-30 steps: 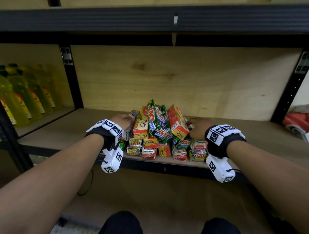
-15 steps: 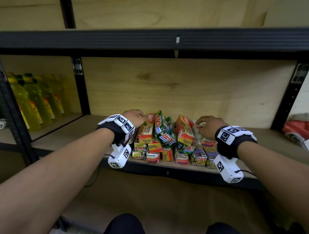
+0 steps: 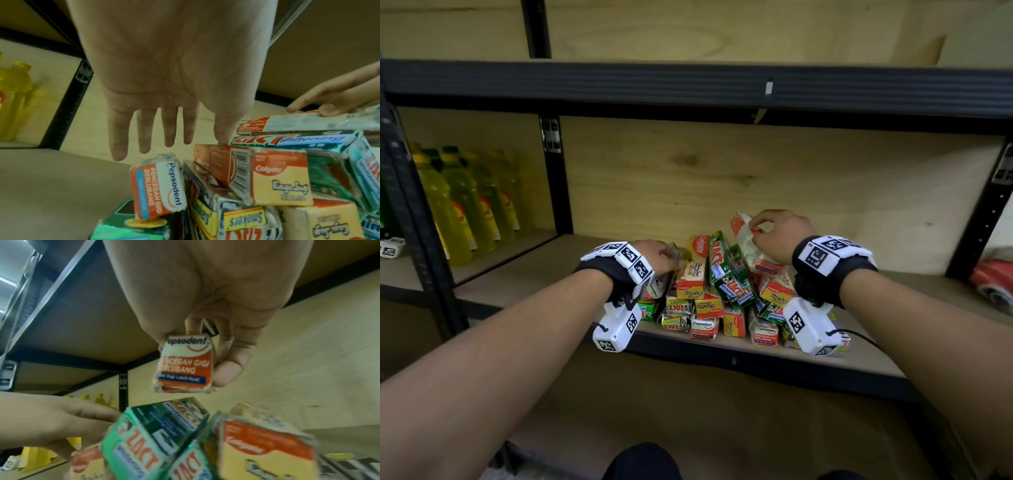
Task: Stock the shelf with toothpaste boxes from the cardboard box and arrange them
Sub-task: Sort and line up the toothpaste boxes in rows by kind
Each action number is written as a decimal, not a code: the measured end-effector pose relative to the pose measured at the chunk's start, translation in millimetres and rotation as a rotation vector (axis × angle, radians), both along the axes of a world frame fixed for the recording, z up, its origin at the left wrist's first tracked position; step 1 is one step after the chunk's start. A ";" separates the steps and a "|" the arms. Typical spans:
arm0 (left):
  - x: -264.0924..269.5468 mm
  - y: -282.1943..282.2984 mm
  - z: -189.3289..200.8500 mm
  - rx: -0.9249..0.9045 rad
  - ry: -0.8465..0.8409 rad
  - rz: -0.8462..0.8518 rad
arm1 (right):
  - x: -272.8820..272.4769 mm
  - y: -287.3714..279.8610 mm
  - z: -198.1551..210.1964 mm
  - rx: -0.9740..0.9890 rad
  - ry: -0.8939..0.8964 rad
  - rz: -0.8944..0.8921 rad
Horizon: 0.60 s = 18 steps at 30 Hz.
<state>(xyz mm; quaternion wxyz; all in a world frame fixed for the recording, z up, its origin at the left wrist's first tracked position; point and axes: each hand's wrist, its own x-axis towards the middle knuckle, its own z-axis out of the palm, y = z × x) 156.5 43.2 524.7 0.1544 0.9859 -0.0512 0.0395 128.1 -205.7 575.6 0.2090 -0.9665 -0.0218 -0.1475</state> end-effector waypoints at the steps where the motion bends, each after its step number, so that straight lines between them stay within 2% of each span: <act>1: 0.1 2.0 -1.4 0.000 0.001 0.005 | 1.6 7.7 0.1 0.025 -0.002 0.013; 6: 5.7 13.9 -14.7 -0.018 0.036 0.015 | 13.2 45.4 -3.2 0.167 -0.010 0.065; 10: 13.7 26.3 -23.0 -0.119 0.104 0.095 | 23.6 72.7 -4.9 0.115 0.045 0.082; 13: 17.6 33.6 -27.9 -0.245 0.161 0.102 | 30.8 87.1 -8.3 -0.040 0.066 0.069; 18: 16.9 31.6 -30.0 -0.360 0.125 0.074 | 31.4 89.5 -11.2 -0.097 0.120 0.048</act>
